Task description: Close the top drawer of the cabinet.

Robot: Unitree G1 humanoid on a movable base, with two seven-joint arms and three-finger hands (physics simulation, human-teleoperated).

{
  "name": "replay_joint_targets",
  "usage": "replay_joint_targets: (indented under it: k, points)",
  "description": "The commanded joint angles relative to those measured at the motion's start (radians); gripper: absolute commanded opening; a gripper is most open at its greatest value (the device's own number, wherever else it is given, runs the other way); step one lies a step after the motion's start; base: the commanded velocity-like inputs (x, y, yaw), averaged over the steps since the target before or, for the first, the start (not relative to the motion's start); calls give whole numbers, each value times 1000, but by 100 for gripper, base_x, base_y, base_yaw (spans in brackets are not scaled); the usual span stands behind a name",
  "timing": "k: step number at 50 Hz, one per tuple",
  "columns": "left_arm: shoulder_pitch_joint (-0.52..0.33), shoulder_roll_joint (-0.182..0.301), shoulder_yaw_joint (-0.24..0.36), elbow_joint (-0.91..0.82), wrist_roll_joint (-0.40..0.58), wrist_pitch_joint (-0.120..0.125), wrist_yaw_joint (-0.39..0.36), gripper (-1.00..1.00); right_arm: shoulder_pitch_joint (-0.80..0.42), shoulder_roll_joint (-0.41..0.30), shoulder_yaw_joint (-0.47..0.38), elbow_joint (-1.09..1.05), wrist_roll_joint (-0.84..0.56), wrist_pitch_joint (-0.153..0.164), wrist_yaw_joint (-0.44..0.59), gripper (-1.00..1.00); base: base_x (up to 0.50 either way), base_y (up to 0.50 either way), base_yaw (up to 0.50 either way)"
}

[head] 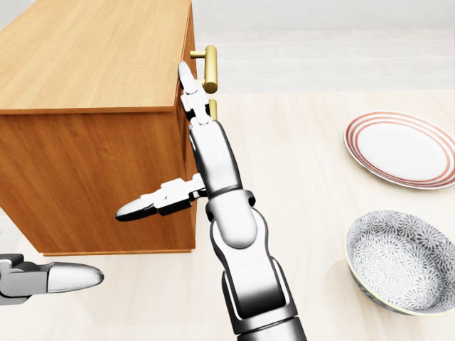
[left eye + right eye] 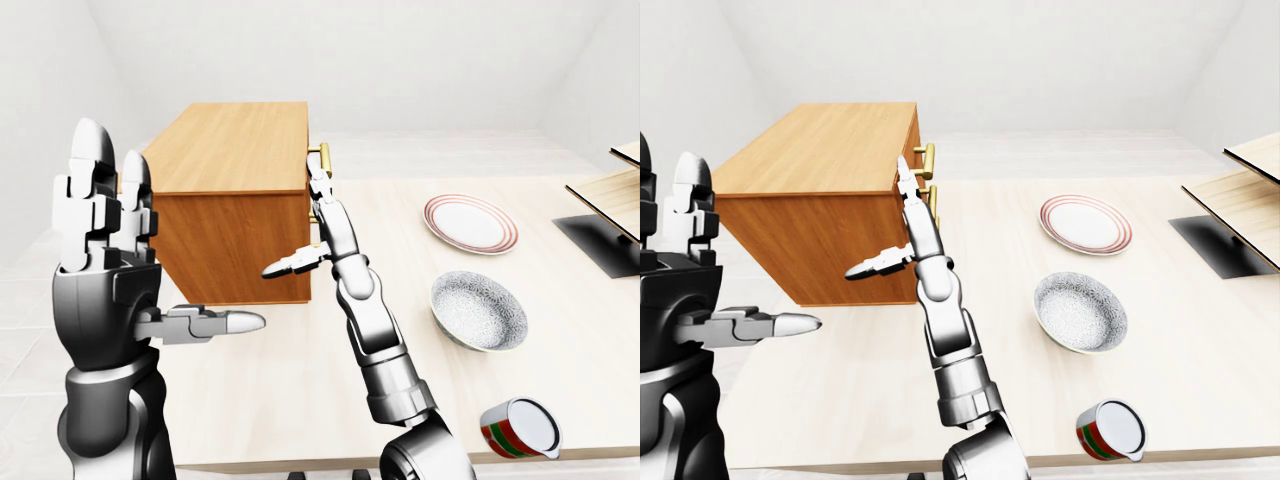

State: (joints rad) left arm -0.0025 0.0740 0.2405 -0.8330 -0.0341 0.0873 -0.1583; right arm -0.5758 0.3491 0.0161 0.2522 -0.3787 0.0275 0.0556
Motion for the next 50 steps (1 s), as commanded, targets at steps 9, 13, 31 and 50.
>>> replay_joint_targets:
  k: [9,13,31,50]
  points:
    - [13,-3,3,29,-2,0,-4,100,6,0,198,486,31,-3,87,100,0,0,0]
    - [16,-2,3,32,2,0,-5,100,-5,0,177,442,65,28,88,100,0,0,0]
    - [43,-17,-20,149,26,0,-2,100,-10,0,190,410,115,40,73,100,0,0,0]
    - [51,-27,-2,142,-18,0,-9,100,8,0,199,385,117,54,75,100,0,0,0]
